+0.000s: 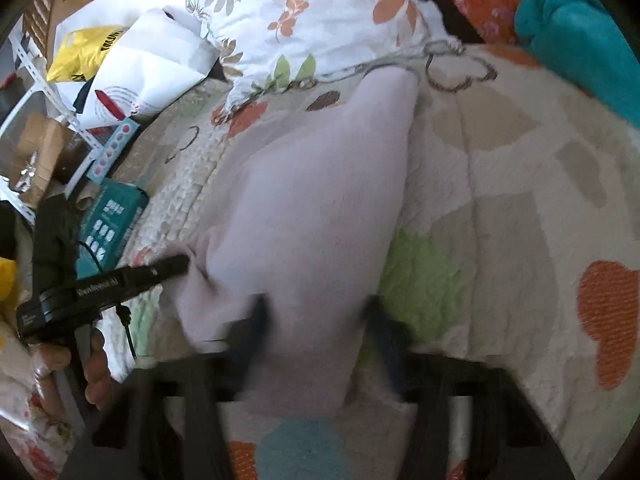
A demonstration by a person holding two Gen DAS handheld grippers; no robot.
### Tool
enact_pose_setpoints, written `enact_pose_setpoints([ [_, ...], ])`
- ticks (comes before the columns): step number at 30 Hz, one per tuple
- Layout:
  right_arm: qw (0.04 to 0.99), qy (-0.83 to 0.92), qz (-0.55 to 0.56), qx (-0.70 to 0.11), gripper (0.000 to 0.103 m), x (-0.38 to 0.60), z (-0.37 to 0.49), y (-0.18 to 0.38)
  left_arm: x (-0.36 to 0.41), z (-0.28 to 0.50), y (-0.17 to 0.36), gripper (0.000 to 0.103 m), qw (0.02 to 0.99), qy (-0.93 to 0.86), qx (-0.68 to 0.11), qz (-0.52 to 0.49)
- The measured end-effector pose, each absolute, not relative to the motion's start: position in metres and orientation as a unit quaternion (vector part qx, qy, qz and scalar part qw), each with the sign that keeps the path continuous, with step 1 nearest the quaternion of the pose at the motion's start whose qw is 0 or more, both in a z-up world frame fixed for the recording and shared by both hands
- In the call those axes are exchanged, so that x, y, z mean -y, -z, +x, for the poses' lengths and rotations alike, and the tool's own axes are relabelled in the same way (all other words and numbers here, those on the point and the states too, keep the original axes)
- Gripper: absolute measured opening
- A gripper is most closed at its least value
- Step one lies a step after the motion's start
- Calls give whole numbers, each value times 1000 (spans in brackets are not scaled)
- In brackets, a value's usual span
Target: Fold small clothes
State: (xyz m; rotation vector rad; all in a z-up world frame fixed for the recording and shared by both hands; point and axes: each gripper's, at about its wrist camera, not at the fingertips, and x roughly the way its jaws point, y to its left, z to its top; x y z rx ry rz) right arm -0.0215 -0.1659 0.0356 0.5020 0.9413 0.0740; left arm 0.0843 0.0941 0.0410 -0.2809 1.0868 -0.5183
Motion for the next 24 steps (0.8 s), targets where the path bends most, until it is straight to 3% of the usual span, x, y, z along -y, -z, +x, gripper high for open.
enact_pose_setpoints([
  [2, 858, -36, 247, -449, 38, 169, -24, -30, -112, 77, -32, 7, 814, 215, -518, -152],
  [5, 851, -26, 252, -460, 39, 170, -26, -16, -118, 65, -13, 10, 809, 204, -534, -133],
  [11, 855, 6, 260, -450, 49, 176, -47, -25, -131, 48, -42, 16, 832, 172, -517, -105],
  [12, 860, 12, 252, -444, 49, 177, -53, -34, -133, 46, -51, 20, 838, 169, -508, -103],
  [14, 873, 20, 234, -428, 50, 176, -61, -53, -139, 42, -71, 46, 854, 162, -483, -106],
  [16, 884, 17, 221, -411, 50, 174, -64, -73, -140, 44, -87, 62, 870, 153, -453, -123],
  [22, 900, -26, 146, -410, 50, 137, -14, -112, -126, 69, -80, 63, 872, 175, -439, -128],
  [24, 896, -51, 133, -421, 50, 120, 17, -115, -120, 77, -66, 57, 859, 195, -458, -124],
])
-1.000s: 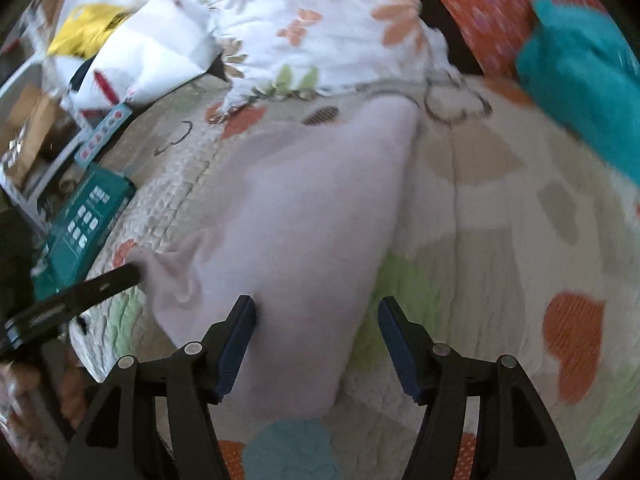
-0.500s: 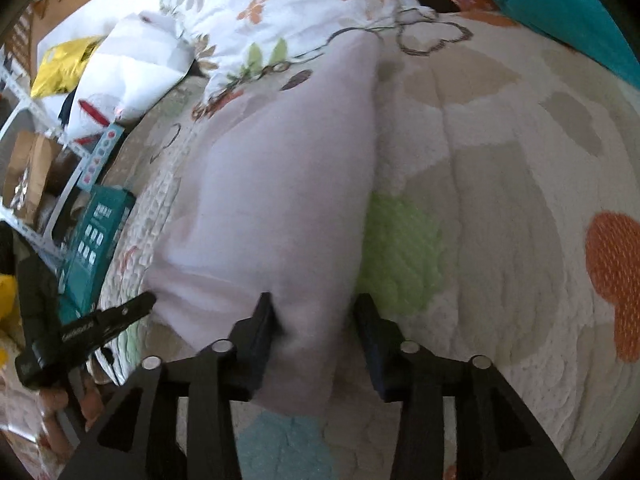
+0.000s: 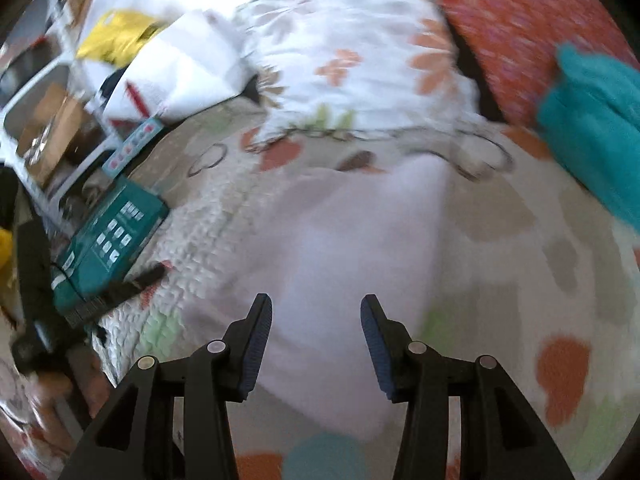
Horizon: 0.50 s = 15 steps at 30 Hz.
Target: Fold small clothes
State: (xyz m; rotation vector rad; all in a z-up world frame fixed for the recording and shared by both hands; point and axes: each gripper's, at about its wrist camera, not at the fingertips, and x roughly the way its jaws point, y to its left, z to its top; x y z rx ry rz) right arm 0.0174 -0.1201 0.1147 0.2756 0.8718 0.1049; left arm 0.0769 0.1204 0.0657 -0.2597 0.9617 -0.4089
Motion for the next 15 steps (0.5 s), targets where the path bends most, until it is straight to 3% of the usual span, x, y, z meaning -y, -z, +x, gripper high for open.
enact_pose_setpoints([
  [2, 887, -62, 127, -439, 50, 104, 55, -108, -116, 79, -56, 35, 848, 204, -472, -125],
  [5, 868, -68, 144, -470, 51, 89, 106, -89, -109, 82, -37, 20, 828, 218, -501, -124],
  [10, 846, -39, 130, -516, 52, 76, 163, -55, -106, 85, -15, 20, 798, 221, -540, -152],
  [11, 845, -32, 108, -522, 48, 73, 169, -52, -106, 85, -15, 20, 798, 221, -540, -152],
  [12, 845, -25, 87, -527, 17, 71, 172, -50, -106, 84, -16, 20, 799, 220, -540, -149],
  [13, 845, -18, 69, -530, 7, 70, 173, -50, -105, 82, -16, 20, 798, 220, -541, -147],
  [15, 855, -28, 81, -512, 6, 75, 169, -62, -105, 80, -16, 20, 795, 219, -546, -150],
])
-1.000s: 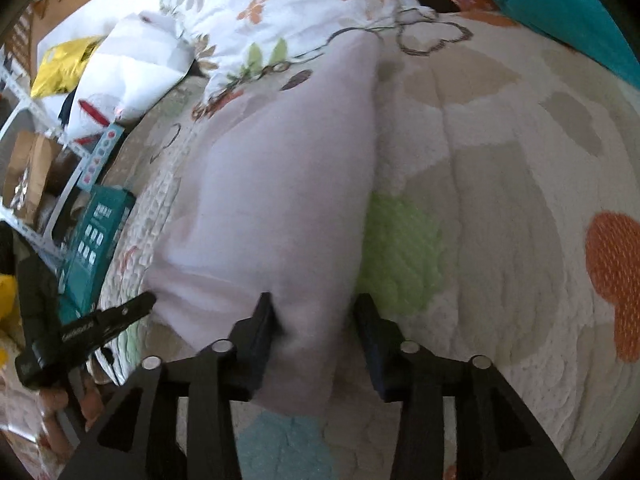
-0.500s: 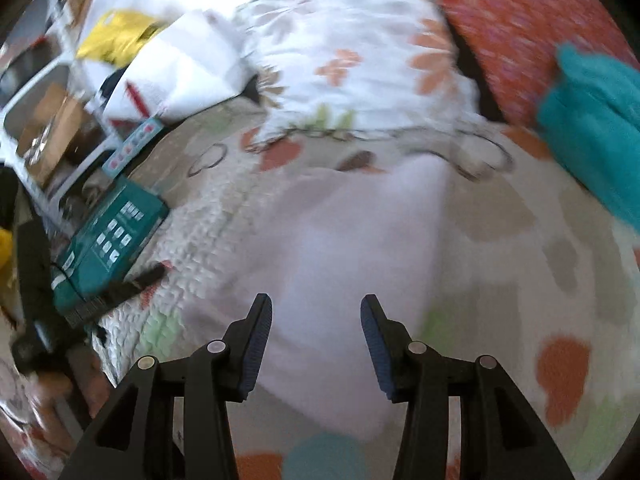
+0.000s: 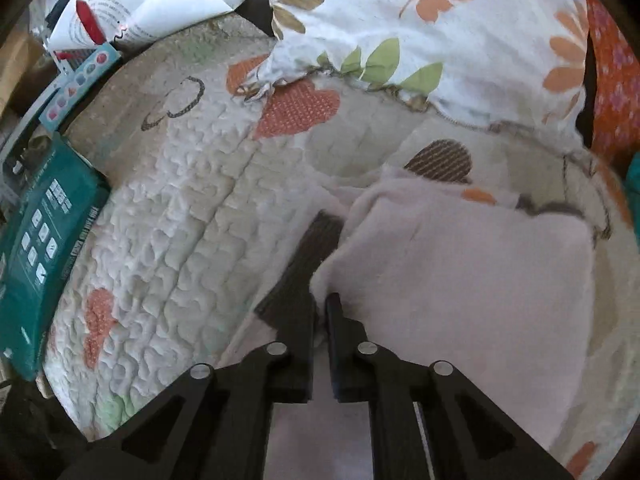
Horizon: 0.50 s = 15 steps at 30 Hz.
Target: Fold small clothes
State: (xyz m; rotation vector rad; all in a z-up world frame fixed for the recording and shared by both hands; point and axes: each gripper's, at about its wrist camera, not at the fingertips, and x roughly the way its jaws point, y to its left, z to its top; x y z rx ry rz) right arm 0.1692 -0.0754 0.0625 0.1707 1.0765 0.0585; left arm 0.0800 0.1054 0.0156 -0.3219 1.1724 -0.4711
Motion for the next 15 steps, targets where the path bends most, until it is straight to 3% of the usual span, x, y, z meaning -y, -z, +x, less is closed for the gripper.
enact_pose_setpoints([
  [6, 872, -31, 77, -483, 6, 69, 188, -83, -110, 84, -14, 20, 784, 210, -557, -175],
  [15, 847, -36, 51, -528, 7, 43, 228, -31, -114, 85, -17, 20, 788, 208, -554, -167],
])
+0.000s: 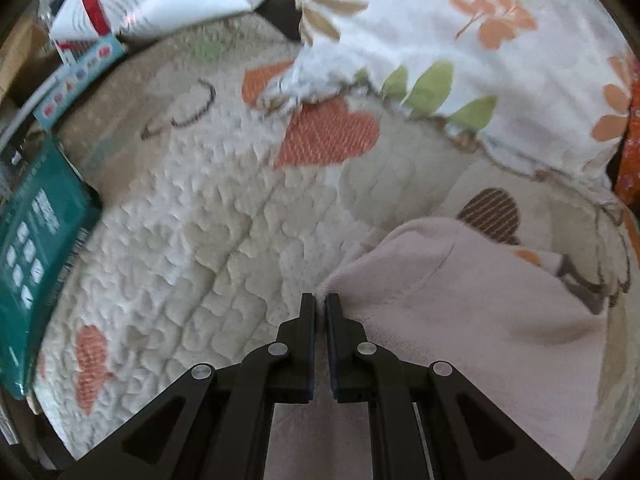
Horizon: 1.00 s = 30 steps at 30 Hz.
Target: Fold small clothes
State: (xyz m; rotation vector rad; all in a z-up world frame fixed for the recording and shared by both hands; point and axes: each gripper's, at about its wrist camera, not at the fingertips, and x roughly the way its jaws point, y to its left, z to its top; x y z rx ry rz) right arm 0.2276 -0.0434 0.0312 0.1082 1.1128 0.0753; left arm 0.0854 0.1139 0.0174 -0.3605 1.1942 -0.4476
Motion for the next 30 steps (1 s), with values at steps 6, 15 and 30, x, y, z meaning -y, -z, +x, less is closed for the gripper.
enact_pose_setpoints([
  [6, 866, -54, 117, -483, 12, 71, 214, -80, -117, 83, -22, 20, 788, 209, -553, -171],
  [15, 883, 2, 142, -448, 38, 156, 98, -104, -130, 78, -38, 26, 806, 217, -520, -182],
  [30, 801, -54, 444, -399, 52, 206, 31, 8, -112, 112, -18, 65, 822, 182, -517, -153],
])
